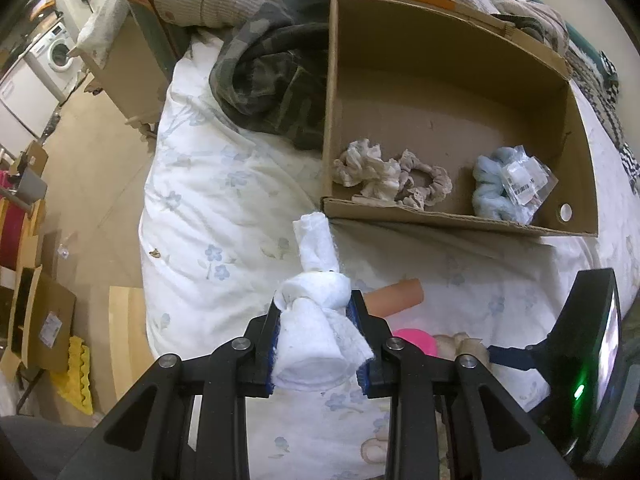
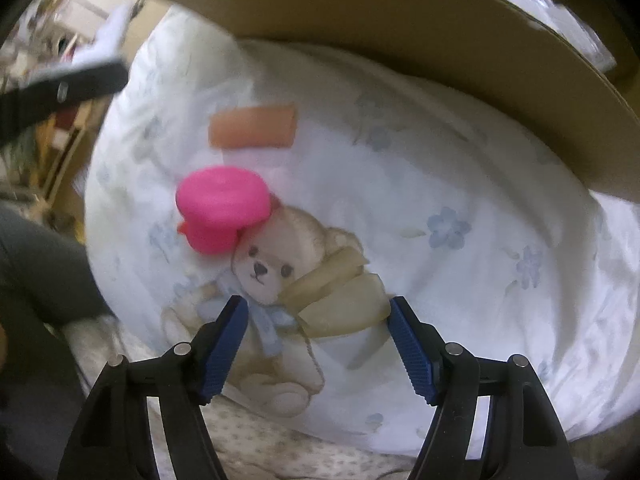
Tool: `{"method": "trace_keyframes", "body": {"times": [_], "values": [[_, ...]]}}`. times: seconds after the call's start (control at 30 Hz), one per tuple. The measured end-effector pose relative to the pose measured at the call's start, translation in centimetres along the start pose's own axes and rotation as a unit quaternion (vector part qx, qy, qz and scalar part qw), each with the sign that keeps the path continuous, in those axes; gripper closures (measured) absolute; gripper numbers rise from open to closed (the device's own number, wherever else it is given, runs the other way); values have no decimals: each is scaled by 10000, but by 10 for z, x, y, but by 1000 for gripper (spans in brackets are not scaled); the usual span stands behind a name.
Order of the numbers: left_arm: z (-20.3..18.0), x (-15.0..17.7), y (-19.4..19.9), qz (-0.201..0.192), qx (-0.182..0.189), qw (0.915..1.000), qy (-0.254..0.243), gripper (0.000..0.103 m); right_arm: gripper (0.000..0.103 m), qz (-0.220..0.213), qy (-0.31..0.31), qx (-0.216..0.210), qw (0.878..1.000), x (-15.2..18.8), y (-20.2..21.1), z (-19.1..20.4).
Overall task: Organize soft objects
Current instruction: 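Grasp the white cloth with the left tool while the right tool grasps the clear plastic cup, then carry the white cloth and clear cup into the box with both tools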
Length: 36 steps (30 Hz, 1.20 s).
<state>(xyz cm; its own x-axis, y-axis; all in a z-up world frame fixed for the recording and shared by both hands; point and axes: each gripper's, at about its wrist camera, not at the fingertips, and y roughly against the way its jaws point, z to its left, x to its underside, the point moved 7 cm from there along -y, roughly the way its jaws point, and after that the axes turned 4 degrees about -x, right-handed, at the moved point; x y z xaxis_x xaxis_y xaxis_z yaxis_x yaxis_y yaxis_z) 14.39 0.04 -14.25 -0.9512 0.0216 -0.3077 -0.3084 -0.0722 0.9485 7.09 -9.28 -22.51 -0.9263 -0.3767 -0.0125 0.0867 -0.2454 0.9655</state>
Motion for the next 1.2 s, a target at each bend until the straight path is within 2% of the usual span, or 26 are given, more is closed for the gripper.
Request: {"method": "trace_keyframes", "body": {"times": [0.07,0.1,0.13,0.17,0.23,0.37,0.5,0.57,0.67,0.87,1.2], "values": [[-2,0,0,-7,-4,10000,-27,77,60,10,272,258,9993,2,-2,5],[-3,0,0,-14,-8,10000,-46,77,63,0,362,342,9988,2,-1,6],[-4,0,0,-19,-14,10000,-57,77,71,-20,406,318,9987,3,0,7],[-4,0,0,-24,-25,10000,-63,77,86,-31,443,269,9987,3,1,8],[-3,0,-1,-19,-27,10000,-50,77,91,-88,436,230,9987,4,4,8],[1,0,-1,-21,-33,10000,16,77,91,-357,168,-144,9991,-1,21,2],[3,-1,1,-47,-25,10000,75,77,91,-992,-232,-582,9931,-13,53,-13],[3,-1,2,-64,-32,10000,65,77,91,-1227,-367,-543,9903,-17,66,-20],[2,-1,3,-89,-54,9999,42,77,91,-1335,-535,-559,9880,-18,71,-26],[4,-3,8,-202,-104,9997,91,77,91,-1829,-542,-718,9790,-22,97,-29],[3,-17,36,-786,-256,9965,117,77,91,-2377,-678,-912,9647,-33,127,-29]]}}
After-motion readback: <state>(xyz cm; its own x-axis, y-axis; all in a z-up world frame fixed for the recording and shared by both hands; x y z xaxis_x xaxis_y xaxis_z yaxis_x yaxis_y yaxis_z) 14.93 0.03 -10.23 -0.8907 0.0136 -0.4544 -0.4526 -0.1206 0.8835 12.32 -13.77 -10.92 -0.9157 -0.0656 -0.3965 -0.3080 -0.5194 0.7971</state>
